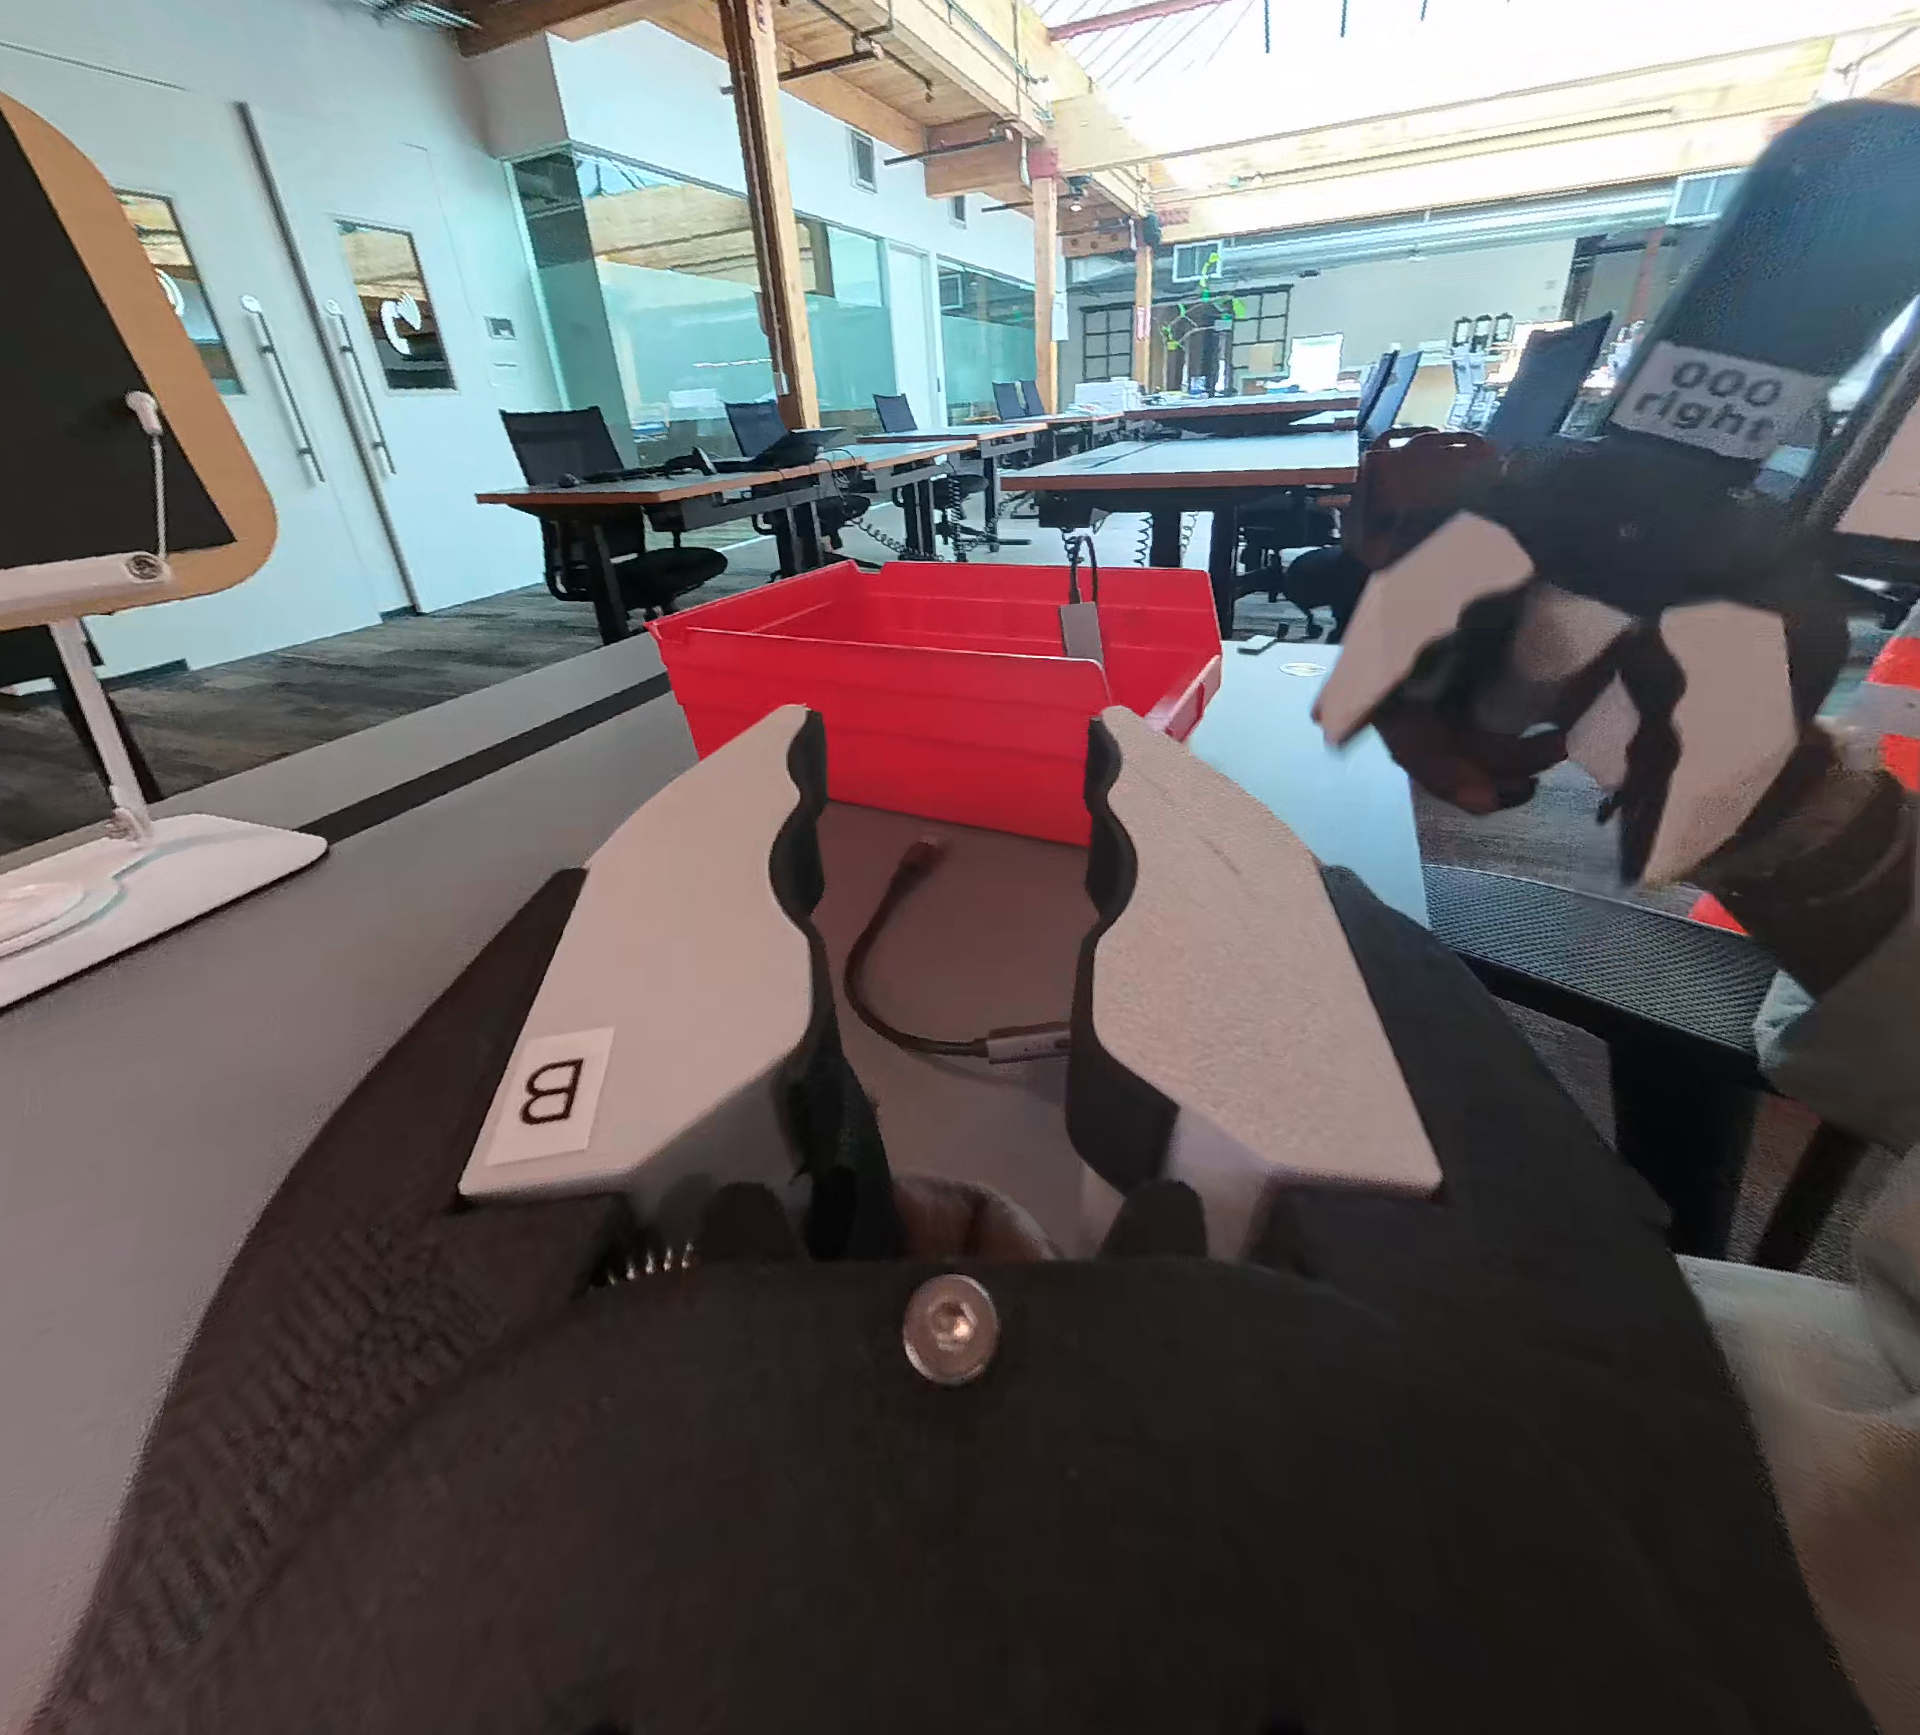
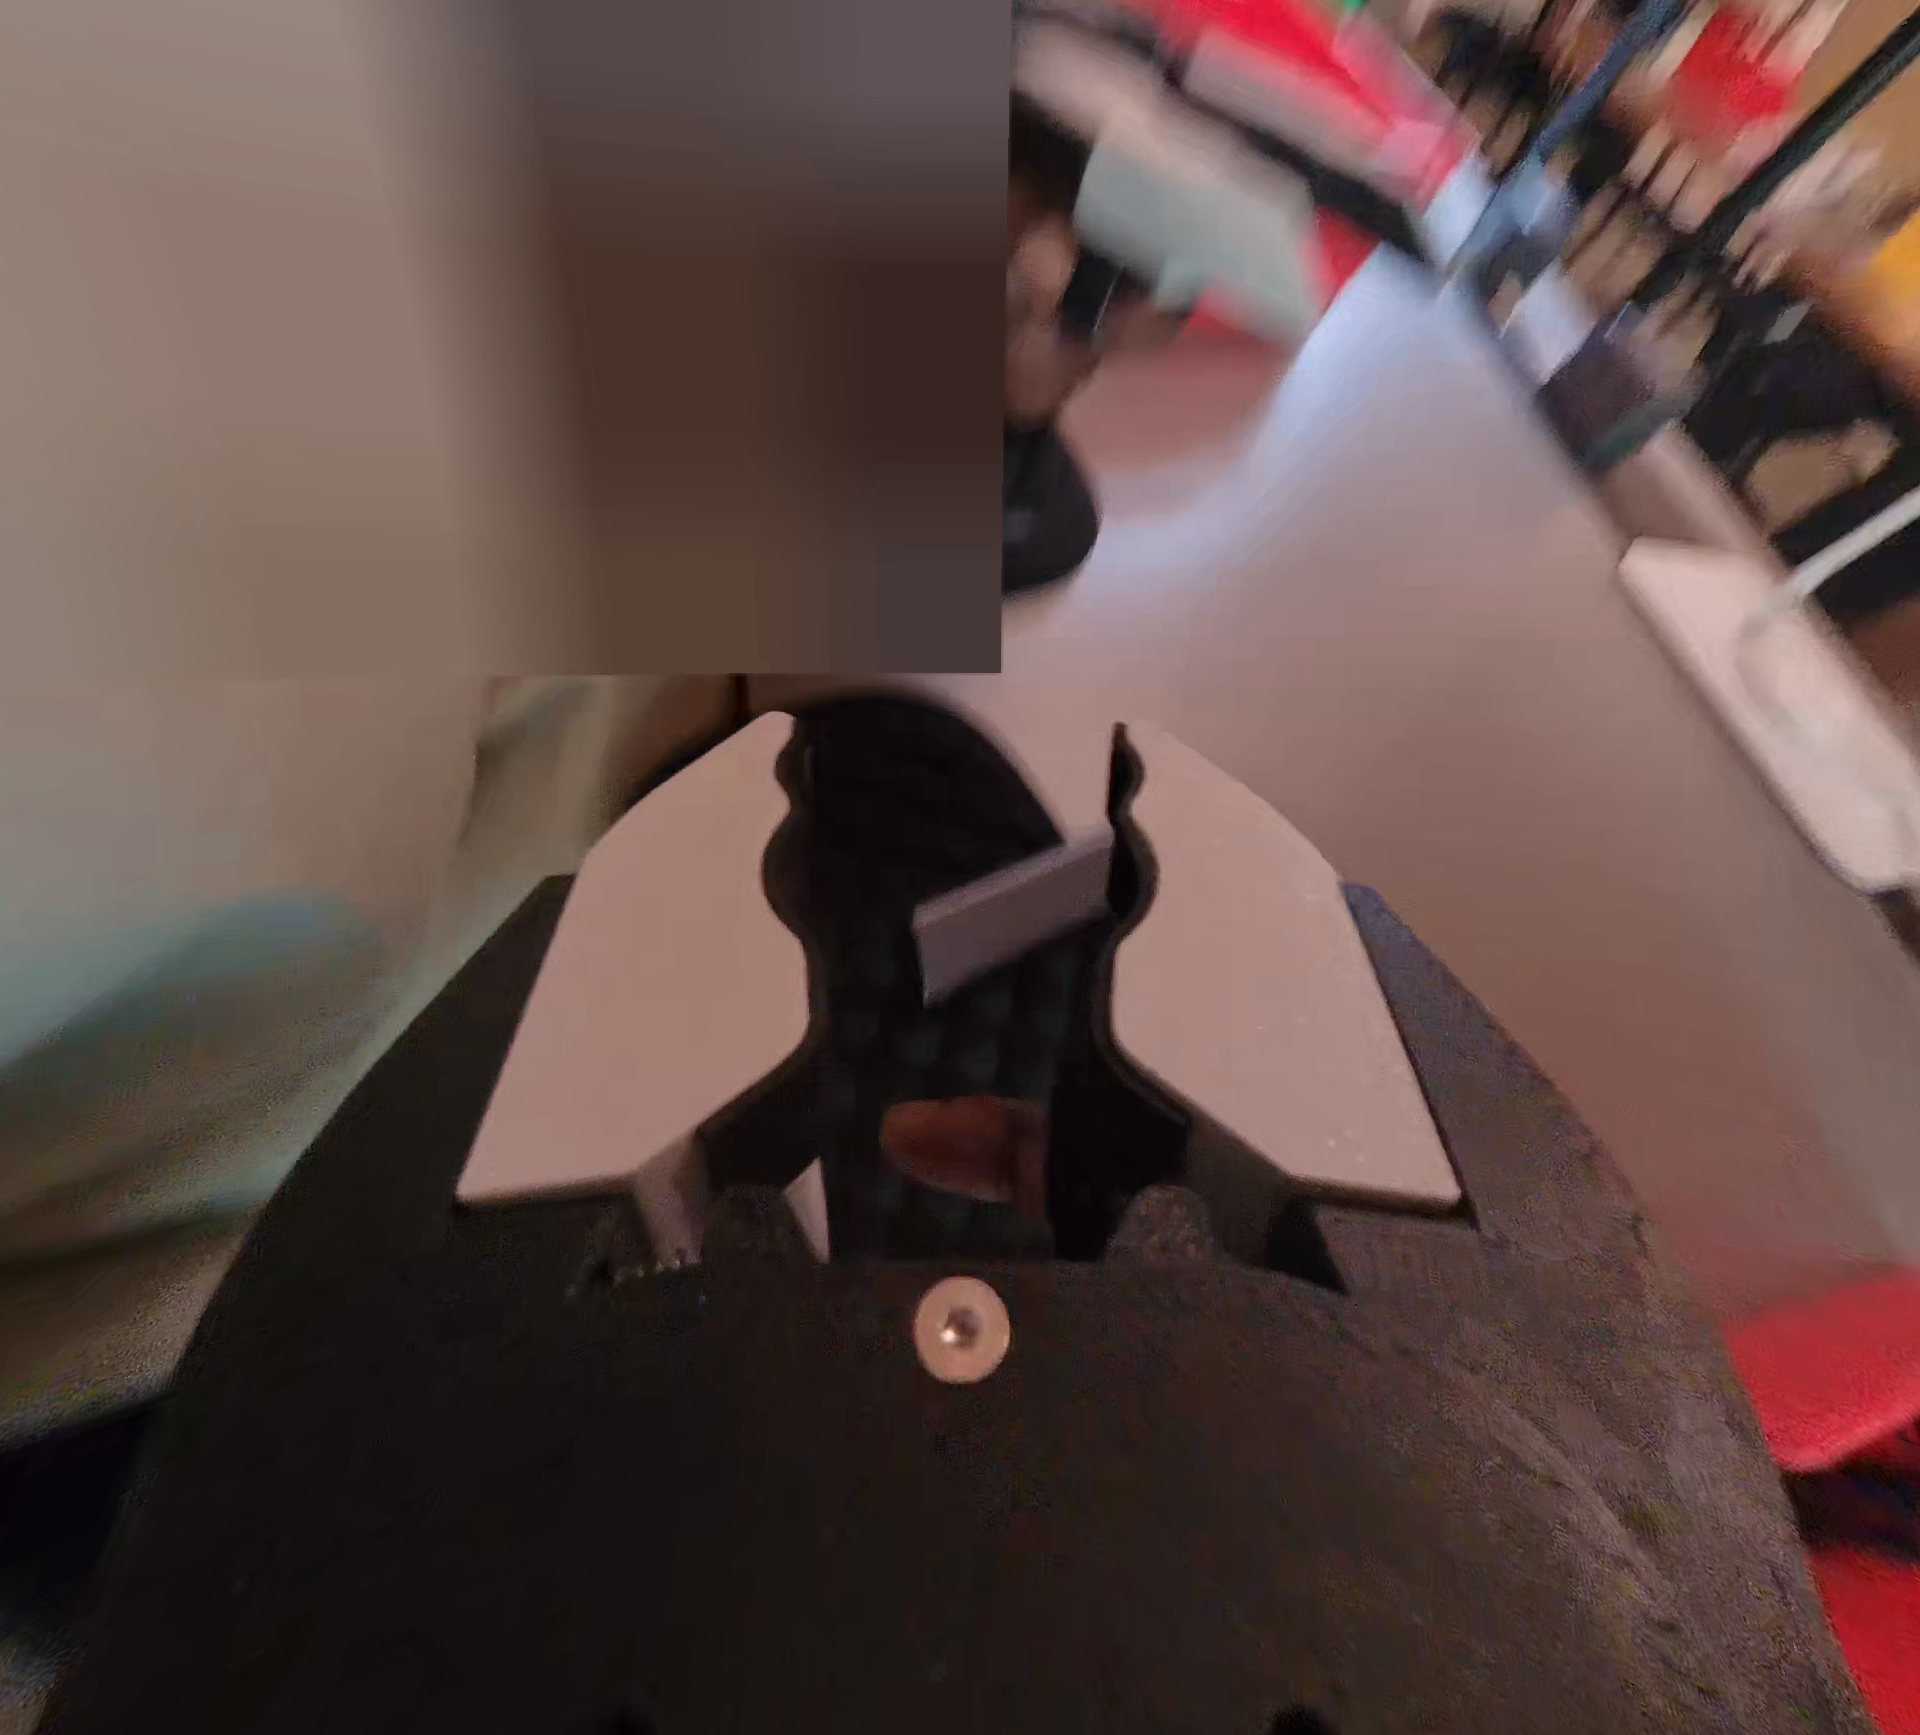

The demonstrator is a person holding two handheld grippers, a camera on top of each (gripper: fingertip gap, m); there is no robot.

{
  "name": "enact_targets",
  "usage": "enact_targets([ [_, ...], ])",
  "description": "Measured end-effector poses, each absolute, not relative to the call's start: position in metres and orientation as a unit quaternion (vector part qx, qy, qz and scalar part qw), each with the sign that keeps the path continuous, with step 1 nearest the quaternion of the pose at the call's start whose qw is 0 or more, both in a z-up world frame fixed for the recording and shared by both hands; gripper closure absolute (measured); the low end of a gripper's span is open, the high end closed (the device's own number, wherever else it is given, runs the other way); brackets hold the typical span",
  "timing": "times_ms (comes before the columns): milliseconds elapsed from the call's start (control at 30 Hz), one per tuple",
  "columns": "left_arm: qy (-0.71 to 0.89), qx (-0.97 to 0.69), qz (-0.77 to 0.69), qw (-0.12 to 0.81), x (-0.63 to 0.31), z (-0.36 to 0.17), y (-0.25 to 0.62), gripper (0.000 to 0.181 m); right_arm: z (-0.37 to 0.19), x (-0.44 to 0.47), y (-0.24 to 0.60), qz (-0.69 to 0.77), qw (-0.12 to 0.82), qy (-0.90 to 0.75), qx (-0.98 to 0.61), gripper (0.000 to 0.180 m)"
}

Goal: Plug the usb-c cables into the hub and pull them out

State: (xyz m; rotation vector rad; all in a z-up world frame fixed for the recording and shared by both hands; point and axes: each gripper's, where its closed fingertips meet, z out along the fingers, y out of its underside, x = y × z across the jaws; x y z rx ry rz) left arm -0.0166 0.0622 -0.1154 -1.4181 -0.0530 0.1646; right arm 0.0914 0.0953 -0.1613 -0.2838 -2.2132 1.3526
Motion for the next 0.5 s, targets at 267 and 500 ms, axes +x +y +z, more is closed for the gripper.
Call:
enact_targets([
  [267,-0.011,-0.657,0.076,0.750,-0.011,-0.116,0.061,0.133,-0.114,0.026,0.129,0.739,0.347,-0.527,-0.235,0.120],
  [500,0.004,-0.721,0.132,0.680,-0.029,-0.105,0.006,0.135,-0.113,0.013,0.169,0.803,0.290,-0.414,-0.315,0.136],
])
